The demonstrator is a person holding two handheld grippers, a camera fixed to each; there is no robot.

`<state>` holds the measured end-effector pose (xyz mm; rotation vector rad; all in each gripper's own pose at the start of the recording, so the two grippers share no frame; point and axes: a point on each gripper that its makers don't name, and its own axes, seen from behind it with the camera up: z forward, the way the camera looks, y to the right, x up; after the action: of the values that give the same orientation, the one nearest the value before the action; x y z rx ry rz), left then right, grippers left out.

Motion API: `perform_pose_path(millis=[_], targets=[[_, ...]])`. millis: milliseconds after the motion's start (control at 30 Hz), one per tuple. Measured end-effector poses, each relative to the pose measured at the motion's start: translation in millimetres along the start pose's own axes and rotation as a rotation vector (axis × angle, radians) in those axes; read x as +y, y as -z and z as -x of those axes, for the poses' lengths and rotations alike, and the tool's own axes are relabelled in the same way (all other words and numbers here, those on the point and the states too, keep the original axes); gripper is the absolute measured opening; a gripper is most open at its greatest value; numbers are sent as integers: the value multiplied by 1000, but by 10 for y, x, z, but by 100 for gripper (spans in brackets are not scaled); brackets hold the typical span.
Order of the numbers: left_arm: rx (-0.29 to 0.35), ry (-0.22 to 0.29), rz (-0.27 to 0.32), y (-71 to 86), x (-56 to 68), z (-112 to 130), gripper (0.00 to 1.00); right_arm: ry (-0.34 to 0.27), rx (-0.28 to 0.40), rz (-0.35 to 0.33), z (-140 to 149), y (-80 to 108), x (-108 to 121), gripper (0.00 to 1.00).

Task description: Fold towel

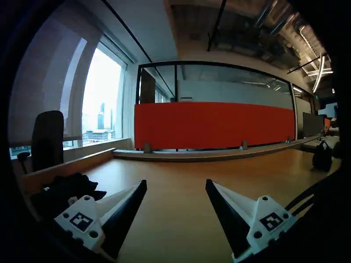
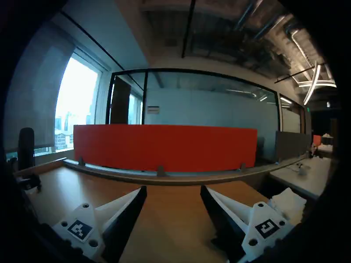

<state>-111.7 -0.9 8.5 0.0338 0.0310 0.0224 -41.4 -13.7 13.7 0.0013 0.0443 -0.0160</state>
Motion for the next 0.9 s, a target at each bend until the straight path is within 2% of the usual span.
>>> perform_pose_path(millis=[267,567,900], targets=[[0,0,0,2,6,5,100,-50,4,-28,277,10,-12,95],[0,0,0,3,5,6,100,-50,-11,-24,672,19,89,95],[0,0,0,4,3,4,100,-53,-1,-22,953,15,154,95]])
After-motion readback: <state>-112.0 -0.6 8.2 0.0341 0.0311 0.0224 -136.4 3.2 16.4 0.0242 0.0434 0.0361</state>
